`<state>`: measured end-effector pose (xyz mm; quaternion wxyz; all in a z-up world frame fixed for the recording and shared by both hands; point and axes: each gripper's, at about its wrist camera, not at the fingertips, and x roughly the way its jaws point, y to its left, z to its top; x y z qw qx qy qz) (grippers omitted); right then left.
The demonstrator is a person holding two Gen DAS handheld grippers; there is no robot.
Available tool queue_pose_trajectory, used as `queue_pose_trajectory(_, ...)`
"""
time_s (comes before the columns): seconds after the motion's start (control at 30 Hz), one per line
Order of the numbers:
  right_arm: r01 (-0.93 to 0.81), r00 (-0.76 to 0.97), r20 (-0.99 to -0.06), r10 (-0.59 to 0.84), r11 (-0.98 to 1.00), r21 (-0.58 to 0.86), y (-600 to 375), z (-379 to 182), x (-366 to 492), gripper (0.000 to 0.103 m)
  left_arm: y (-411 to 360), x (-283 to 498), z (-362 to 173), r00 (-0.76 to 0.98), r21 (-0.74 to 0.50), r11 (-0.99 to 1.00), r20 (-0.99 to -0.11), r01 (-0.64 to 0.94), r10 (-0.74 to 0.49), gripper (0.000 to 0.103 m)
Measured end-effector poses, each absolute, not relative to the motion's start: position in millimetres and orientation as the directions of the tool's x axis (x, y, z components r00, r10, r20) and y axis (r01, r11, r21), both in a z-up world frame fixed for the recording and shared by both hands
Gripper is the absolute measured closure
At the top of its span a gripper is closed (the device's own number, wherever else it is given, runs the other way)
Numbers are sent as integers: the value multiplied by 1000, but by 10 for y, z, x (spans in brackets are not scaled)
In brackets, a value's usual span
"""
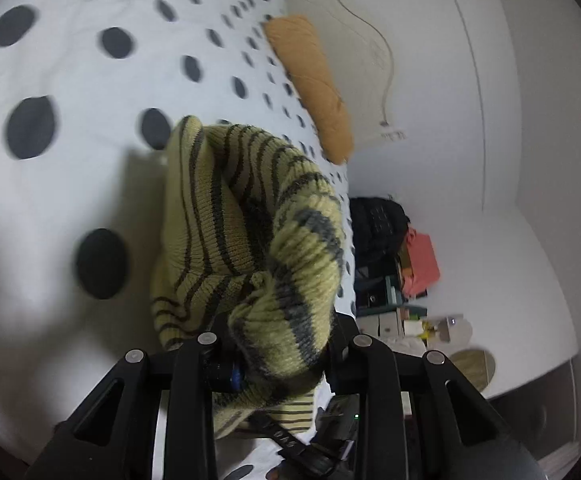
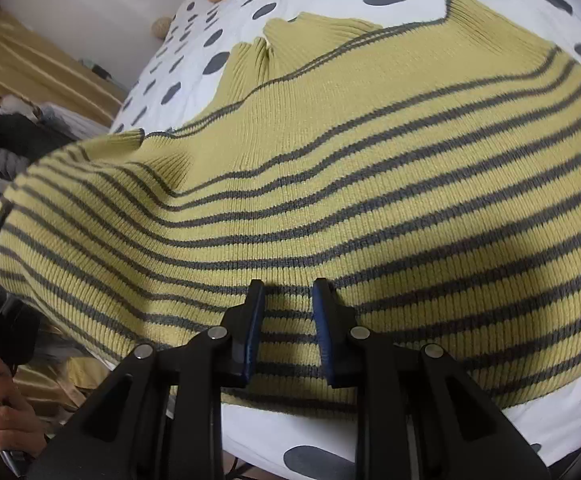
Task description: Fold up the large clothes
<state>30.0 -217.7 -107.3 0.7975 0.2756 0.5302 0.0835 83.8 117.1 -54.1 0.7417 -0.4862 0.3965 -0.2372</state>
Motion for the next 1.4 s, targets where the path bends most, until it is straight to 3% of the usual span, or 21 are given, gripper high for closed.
queue_pose_trajectory(0.23,175,508,-705,494,743,646,-2441,-1121,-2,78,-30,1062,-51,388,-879,440,-348,182,-854,78)
queue_pose_trajectory(0.33,199,582,-624,522,652,731,-2612,-1205,-248,80,-813,1044,-161,234,-868,436,-384,239,-893,78)
queue_pose_trajectory(0.43,224,632,-560,536,565,794,-2785,-1292,-506,83,-1444,979,-519,75,-827,501,-500,256,-863,80)
queue_pose_trajectory(0.53,265,625,-580,523,556,788,-2970,-1220,-799,81,-1834,808,-861,-20,-733,611,-645,298,-764,80)
queue_pose_trajectory(0.73,445,597,-748,290,656,610,-3945,-808,-1563,61,-1667,744,-842,-23,-747,602,-633,282,-774,78)
queue_pose_trajectory(0.8,464,591,-771,239,682,566,-4173,-621,-1583,57,-1525,710,-714,-22,-766,580,-609,278,-793,70)
queue_pose_trajectory(0.9,423,597,-771,223,729,538,-4319,-316,-1378,40,-1398,696,-497,-12,-830,503,-520,240,-854,52)
queue_pose_trajectory(0.97,392,591,-779,212,768,506,-4323,-149,-1166,38,-1210,666,-356,29,-836,496,-504,236,-863,44)
queue_pose_trajectory(1.1,267,561,-786,260,842,469,-4074,209,-495,24,-729,549,-242,176,-659,703,-684,267,-708,44)
queue_pose_trajectory(1.17,206,488,-826,281,882,423,-3999,221,-152,24,-523,521,-341,208,-585,775,-749,240,-629,44)
queue_pose_trajectory(1.3,98,238,-933,270,949,299,-3572,-196,554,24,-186,487,-616,203,-563,813,-788,148,-582,44)
queue_pose_trajectory(1.4,68,108,-963,246,965,254,-3415,-562,717,25,-104,471,-782,183,-557,822,-802,117,-569,44)
